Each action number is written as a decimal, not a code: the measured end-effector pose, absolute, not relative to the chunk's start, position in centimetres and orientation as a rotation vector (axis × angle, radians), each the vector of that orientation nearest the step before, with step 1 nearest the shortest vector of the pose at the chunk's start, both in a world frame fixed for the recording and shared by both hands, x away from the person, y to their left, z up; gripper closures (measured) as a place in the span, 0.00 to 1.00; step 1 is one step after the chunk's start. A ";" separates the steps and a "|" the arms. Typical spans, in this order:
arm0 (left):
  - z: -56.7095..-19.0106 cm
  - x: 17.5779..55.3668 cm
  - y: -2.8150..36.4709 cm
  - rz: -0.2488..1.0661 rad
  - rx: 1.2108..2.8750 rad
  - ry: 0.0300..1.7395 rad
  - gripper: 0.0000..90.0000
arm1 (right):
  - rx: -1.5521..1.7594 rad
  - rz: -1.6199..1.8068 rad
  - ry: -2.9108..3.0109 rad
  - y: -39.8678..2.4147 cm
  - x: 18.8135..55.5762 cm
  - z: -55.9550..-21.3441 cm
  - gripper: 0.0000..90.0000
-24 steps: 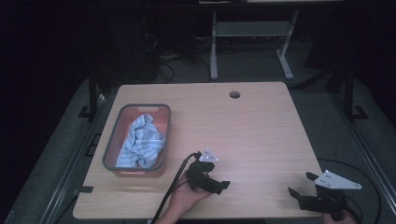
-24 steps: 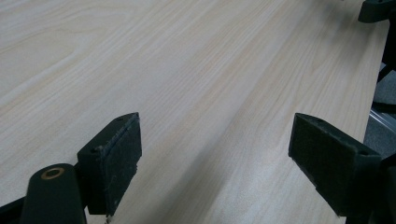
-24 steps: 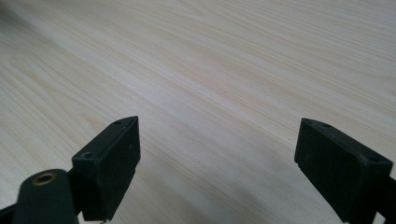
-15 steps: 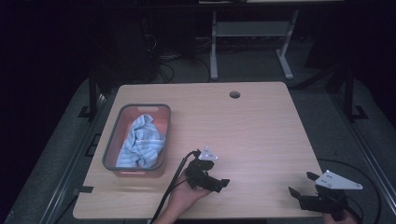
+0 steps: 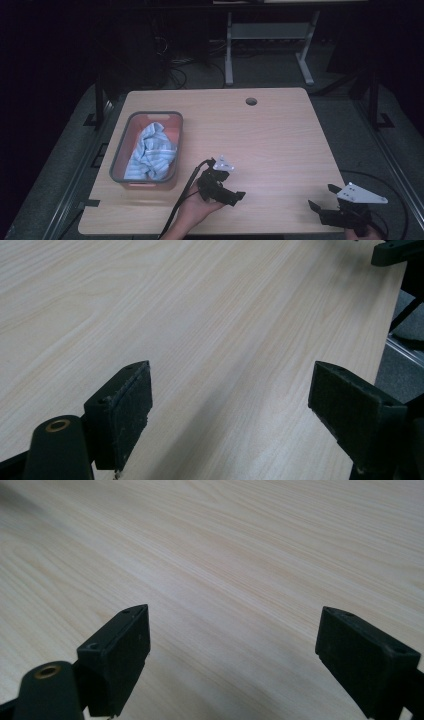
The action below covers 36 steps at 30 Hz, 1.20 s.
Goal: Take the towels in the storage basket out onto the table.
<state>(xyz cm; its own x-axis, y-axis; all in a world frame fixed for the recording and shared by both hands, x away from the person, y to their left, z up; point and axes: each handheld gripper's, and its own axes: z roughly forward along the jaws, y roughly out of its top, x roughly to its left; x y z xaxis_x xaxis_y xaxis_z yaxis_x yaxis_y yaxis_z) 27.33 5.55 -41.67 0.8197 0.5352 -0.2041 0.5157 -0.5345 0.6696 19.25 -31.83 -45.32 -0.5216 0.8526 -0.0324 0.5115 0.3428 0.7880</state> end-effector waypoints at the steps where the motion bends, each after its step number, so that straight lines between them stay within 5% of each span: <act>1: -41.6 27.3 5.5 0.032 2.236 0.771 0.19 | 1.192 1.031 2.168 -31.8 19.2 -45.3 0.15; 36: -36.4 30.1 6.8 0.014 2.264 0.791 0.19 | 1.189 1.064 2.156 -31.3 18.6 -45.0 0.15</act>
